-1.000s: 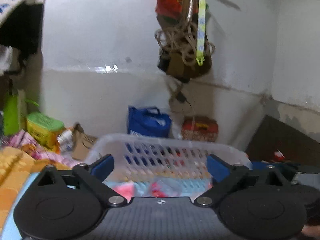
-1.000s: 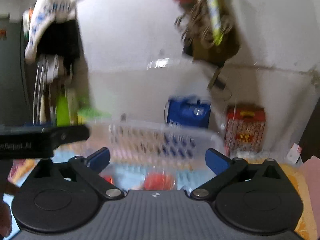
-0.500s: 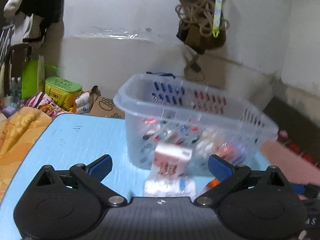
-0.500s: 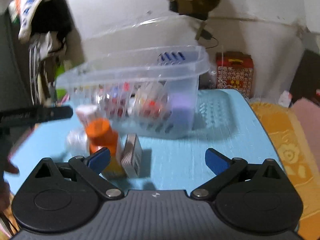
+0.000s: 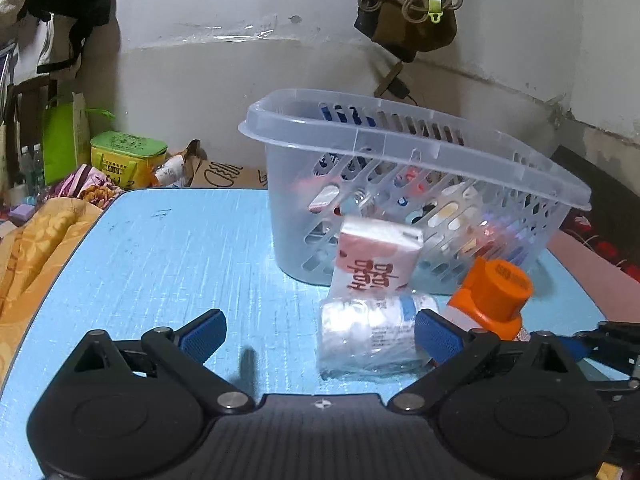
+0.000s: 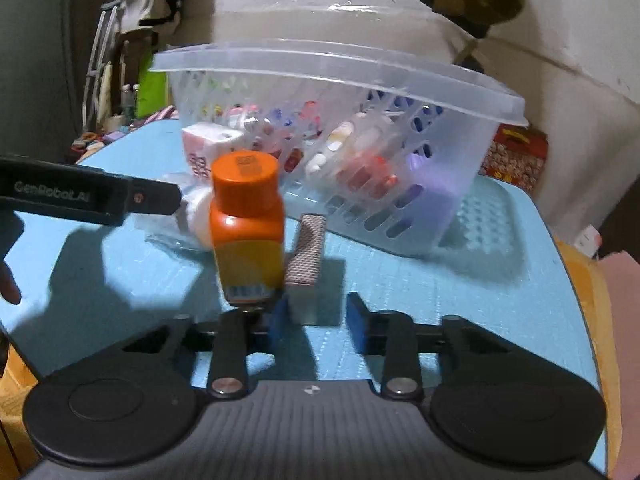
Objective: Organize objects
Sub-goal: 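Grasp the white wrapped roll with the left tool while the right tool grasps the striped matchbox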
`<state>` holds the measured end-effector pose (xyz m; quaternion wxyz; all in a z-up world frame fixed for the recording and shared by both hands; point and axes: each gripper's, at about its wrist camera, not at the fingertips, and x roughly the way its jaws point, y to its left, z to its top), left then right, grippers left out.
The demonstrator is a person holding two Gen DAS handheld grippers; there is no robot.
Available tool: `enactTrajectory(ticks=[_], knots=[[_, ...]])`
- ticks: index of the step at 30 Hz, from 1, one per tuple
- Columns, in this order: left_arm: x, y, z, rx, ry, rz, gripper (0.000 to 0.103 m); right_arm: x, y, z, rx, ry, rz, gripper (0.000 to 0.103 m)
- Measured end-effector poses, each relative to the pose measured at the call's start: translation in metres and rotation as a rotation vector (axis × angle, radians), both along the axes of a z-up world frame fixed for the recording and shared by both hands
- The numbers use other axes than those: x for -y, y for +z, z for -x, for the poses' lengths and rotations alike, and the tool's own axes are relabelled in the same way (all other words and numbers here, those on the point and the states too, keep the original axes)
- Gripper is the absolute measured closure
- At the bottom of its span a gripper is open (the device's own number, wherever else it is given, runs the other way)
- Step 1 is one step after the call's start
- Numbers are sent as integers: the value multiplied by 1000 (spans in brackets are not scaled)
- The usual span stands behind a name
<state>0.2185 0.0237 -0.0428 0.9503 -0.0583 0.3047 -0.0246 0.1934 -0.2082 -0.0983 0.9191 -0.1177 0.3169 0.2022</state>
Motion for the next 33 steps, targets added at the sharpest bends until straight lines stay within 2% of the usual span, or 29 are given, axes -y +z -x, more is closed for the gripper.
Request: enactTrajectory(ticks=[1,5,9,11,14,21,28,29,32,33], knots=[[1,-1,0,2,-4,-8,2,3,1,1,-7,0,-4,85],[7,-1,-2,7,-37,-8,2,22,8,9,-8,-26,-34,85],[21,-4,-4,4,-63,-29,2,34,8,13,-8,-40,-58,84],[29,-6,-6,2,-59,-56,2,32,4,10,-18,-39,-56,76],[36,-12,-11,-17,-52,-79,2,25,1,4,-17,-30,-52,71],[39,-29,-13,-45,-57,-124,3,21,1,3,10,-32,-35,71],[43,-23,-17,-22,-38,-102,3,30,4,1,-10,-36,-67,77],[44,-23,-19,-27,-41,-102,4,31,4,1,-12,-35,-72,80],[44,-25,-18,-30,-69,-87,28,30,6,3,-13,-25,-73,85],[44,-24,-15,-19,-61,-104,28,30,6,4,-12,-21,-73,85]])
